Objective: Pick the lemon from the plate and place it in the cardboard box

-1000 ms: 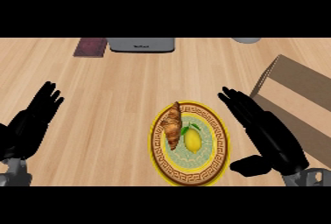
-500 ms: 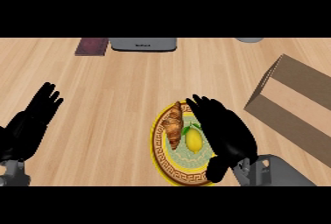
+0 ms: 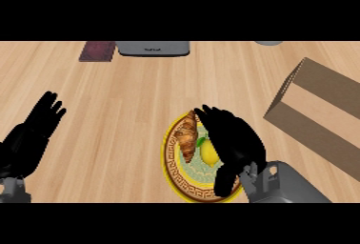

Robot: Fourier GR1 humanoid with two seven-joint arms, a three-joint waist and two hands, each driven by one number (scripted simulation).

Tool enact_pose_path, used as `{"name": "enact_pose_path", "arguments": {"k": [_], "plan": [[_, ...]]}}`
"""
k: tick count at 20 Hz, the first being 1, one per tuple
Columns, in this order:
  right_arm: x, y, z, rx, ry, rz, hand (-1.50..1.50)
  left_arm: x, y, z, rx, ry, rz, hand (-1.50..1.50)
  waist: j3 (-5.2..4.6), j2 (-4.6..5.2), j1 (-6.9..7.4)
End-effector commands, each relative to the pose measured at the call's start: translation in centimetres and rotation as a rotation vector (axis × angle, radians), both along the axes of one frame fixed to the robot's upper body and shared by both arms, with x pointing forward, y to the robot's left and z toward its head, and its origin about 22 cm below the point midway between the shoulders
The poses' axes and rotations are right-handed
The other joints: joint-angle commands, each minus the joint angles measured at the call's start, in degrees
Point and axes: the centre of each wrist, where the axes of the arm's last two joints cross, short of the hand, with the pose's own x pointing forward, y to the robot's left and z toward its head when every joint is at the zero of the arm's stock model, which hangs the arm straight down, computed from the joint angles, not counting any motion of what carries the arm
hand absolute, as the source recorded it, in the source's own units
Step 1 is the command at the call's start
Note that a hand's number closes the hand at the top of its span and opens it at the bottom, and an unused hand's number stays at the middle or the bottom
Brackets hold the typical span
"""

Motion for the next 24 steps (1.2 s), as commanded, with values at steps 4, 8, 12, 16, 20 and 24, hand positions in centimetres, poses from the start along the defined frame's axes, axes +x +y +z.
{"name": "enact_pose_path", "arguments": {"k": [4, 8, 12, 16, 20, 24], "plan": [[-1.1, 1.2, -1.2, -0.106, 0.059, -0.042, -1.50, -0.5, 0.1, 0.3, 0.016, 0.003, 0.003, 0.00, 0.02, -0.02, -0.22], [0.4, 1.0, -2.3, -0.075, 0.053, -0.027, -1.50, -1.0, 0.5, -0.6, 0.005, -0.002, -0.004, 0.00, 0.02, 0.05, -0.05], [0.9, 0.7, -2.3, -0.061, 0.010, -0.018, -1.50, 0.4, 1.0, -1.1, -0.004, -0.002, -0.002, 0.00, 0.02, 0.09, -0.17], [-0.8, 2.4, -4.5, -0.075, -0.013, 0.012, -1.50, 0.5, -2.0, 1.4, -0.017, 0.001, 0.011, 0.00, 0.05, 0.04, -0.13], [-0.3, 3.7, -3.1, -0.144, -0.011, -0.002, -1.50, 0.8, -0.6, 1.3, -0.007, 0.006, 0.001, 0.00, 0.03, 0.03, -0.14], [0.0, 4.2, -4.0, -0.135, 0.018, -0.002, -1.50, -0.3, -0.4, 1.0, -0.003, -0.011, 0.008, 0.00, 0.03, 0.04, -0.06]]}}
